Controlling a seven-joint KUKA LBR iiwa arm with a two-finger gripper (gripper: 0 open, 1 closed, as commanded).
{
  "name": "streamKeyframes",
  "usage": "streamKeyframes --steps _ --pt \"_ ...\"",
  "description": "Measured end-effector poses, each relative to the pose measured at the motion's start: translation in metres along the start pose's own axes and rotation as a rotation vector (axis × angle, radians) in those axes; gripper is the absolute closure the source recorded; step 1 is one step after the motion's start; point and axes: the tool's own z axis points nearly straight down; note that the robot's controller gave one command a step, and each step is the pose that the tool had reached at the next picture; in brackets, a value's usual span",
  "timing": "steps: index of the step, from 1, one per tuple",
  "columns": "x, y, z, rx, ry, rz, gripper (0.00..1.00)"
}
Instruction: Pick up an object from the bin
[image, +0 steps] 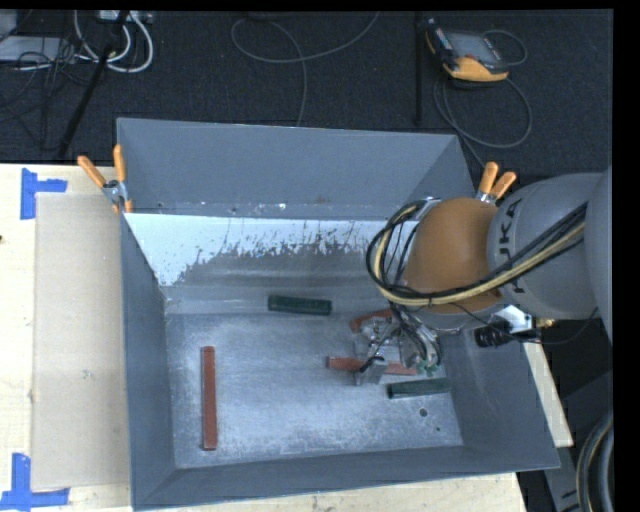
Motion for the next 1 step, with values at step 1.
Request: streamKeyframes --steps 1 --pt "-0.05 0.0045 -0.1309 0.0 -0.013 -0.082 1.0"
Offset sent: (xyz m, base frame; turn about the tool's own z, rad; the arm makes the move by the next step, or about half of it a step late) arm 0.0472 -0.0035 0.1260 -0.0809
